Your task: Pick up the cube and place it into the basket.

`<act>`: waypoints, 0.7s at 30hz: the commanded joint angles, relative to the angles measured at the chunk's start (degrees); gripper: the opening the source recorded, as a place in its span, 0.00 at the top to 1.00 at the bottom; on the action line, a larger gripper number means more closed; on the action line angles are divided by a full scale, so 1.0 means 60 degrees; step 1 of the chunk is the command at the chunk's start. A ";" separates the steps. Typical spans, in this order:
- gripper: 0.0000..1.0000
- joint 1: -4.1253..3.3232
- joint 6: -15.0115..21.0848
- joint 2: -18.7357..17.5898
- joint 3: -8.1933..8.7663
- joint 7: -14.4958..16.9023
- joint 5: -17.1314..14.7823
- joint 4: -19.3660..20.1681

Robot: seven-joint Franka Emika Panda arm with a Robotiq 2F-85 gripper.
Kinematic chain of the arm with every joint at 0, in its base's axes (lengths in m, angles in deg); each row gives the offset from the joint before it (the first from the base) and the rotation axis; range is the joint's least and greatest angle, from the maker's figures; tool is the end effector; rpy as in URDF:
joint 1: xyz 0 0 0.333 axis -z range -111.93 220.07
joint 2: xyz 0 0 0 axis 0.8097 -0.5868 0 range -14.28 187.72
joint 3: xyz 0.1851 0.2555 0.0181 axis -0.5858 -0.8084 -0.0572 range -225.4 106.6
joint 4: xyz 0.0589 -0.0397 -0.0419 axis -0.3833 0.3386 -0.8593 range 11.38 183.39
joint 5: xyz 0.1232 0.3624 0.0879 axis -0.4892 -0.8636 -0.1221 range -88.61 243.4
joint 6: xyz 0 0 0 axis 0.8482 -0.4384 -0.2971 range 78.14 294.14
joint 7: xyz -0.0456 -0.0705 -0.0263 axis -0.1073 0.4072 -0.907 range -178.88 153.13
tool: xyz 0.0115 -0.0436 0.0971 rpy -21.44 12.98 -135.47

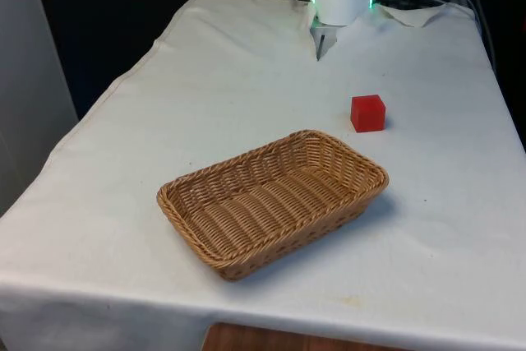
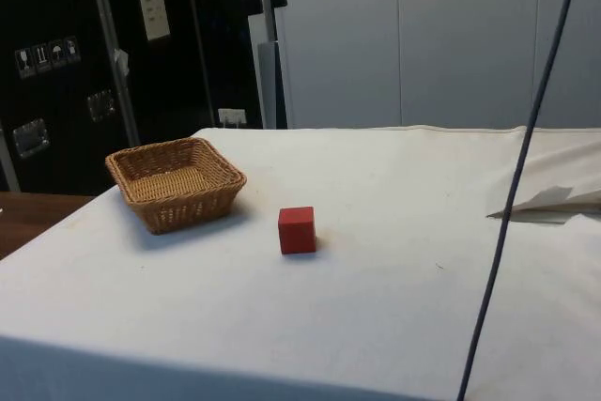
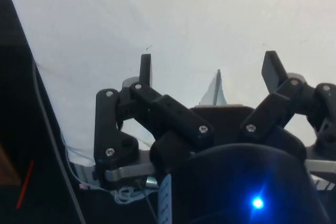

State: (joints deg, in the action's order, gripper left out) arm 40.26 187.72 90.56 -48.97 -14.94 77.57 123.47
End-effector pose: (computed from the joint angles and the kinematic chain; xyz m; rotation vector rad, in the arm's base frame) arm 0.5280 0.0294 0.4718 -3.1336 -0.0391 0.1025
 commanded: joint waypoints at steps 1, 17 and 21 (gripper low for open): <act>0.00 -0.0019 0.0239 0.0143 -0.0057 -0.0134 0.0095 0.0229; 0.00 -0.0019 0.1614 0.0611 -0.0726 -0.0783 0.0239 0.1900; 0.00 -0.0019 0.1948 0.0592 -0.0917 -0.0955 0.0258 0.2206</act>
State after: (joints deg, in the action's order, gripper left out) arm 40.26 197.63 93.82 -53.84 -19.46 78.43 135.38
